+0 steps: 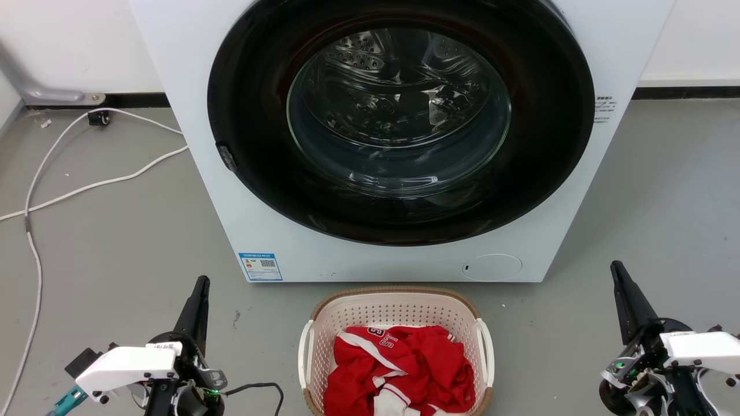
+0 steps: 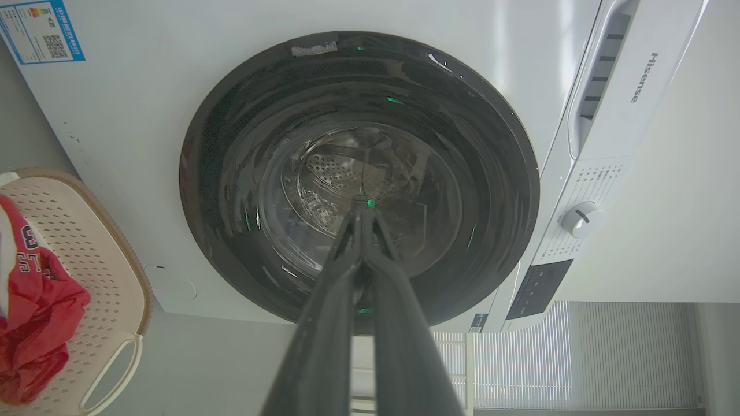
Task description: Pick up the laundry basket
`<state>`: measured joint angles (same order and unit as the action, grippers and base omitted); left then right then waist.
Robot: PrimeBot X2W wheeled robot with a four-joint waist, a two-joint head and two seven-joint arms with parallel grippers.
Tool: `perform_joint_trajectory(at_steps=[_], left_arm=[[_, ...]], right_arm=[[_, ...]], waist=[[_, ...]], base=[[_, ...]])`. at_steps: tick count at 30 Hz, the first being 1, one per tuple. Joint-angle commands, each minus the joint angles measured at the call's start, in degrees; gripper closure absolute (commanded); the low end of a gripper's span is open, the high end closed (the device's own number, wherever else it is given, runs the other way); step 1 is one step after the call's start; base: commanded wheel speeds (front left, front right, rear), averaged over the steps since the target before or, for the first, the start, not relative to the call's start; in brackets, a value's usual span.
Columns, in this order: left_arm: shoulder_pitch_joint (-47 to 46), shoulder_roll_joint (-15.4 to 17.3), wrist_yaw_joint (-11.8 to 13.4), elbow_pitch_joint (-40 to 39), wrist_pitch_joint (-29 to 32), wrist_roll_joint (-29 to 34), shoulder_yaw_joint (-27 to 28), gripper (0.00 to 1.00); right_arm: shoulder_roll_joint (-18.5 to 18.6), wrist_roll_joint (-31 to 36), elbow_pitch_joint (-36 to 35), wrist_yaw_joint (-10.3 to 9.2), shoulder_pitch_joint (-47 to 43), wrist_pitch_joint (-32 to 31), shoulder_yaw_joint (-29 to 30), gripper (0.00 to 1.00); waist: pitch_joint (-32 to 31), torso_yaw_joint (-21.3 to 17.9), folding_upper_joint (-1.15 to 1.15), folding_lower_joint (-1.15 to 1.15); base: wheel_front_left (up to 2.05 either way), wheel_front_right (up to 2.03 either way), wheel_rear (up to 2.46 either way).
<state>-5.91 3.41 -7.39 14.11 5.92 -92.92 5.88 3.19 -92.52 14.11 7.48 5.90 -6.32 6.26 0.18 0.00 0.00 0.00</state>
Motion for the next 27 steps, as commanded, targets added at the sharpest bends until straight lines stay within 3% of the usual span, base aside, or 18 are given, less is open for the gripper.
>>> perform_joint_trajectory(at_steps=[1,27], left_arm=[[-0.6,0.0,-0.2,0.1,0.2,0.4,0.2,1.00],[-0.7,-0.2,-0.2,0.1,0.4,0.5,0.4,1.00]], right_arm=[[-0.2,0.3,0.1,0.02,0.7,-0.1,0.1,1.00],[-0.3,0.3,0.1,0.02,0.8,-0.2,0.2,1.00]], waist=[[0.0,0.0,0.00,0.00],[0.0,0.0,0.00,0.00]], base=[[0.00,0.00,0.00],[0.00,0.00,0.00]])
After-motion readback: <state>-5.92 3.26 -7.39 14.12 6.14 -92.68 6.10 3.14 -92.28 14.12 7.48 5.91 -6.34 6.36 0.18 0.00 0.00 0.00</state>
